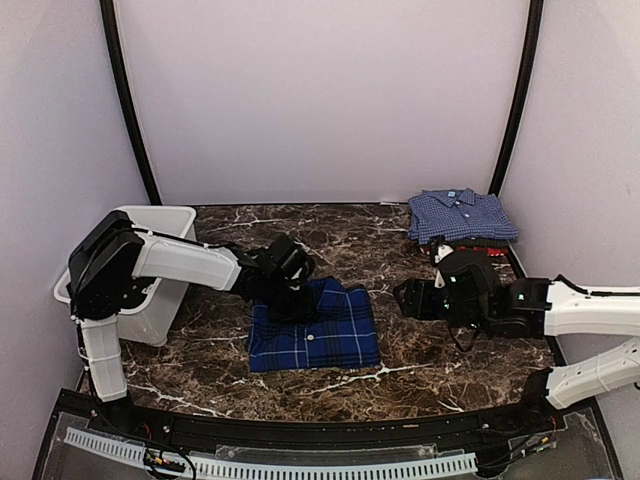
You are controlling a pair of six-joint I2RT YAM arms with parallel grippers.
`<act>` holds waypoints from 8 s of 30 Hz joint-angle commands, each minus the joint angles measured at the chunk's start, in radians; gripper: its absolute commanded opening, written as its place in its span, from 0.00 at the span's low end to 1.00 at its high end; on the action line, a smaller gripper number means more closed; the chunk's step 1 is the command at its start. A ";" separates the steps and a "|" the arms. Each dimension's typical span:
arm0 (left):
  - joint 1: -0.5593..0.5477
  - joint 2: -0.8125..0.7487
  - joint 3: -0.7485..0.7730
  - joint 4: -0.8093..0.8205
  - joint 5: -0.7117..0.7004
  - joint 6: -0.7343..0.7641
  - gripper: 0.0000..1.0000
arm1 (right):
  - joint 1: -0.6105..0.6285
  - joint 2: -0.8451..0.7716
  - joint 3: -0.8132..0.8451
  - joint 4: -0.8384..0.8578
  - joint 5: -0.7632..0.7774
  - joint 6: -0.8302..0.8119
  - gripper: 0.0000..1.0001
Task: Fold and stack the long sleeve shirts
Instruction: Move the square-folded shirt to the center of the board, then pick up the square-folded shirt from the center of the board, then place the square-folded shirt on the square-folded shirt.
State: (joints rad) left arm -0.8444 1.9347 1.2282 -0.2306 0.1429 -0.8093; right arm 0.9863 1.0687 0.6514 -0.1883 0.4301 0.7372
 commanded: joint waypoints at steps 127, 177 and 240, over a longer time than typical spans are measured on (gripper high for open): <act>0.211 -0.665 -0.403 0.000 0.262 0.239 0.50 | -0.080 0.728 0.419 0.014 -0.219 0.213 0.00; 0.211 -0.717 -0.699 -0.042 -0.099 0.030 0.64 | 0.048 0.838 0.467 0.066 -0.415 -0.049 0.63; 0.209 -0.807 -0.300 -0.263 -0.007 0.121 0.00 | 0.096 0.788 0.956 -0.293 -0.255 -0.196 0.00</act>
State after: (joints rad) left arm -0.6323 1.1572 0.8516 -0.4820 0.1200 -0.7227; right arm 1.0798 1.9160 1.5501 -0.4862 0.1593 0.5823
